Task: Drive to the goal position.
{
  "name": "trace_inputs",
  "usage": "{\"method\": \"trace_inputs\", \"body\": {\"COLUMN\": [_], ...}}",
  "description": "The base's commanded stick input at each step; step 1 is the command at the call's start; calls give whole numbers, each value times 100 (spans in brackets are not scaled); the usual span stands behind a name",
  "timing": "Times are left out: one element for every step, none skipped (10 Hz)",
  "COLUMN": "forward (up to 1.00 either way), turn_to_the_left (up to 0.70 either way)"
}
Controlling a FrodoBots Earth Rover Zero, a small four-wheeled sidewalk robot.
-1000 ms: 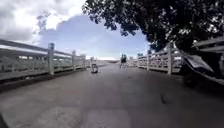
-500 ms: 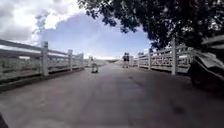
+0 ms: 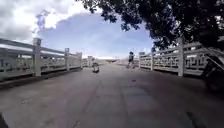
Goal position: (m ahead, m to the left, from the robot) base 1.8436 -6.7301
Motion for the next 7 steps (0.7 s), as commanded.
{"method": "trace_inputs", "body": {"forward": [70, 70, 70, 70, 70, 70, 70], "turn_to_the_left": [-8, 0, 0, 0, 0, 0, 0]}}
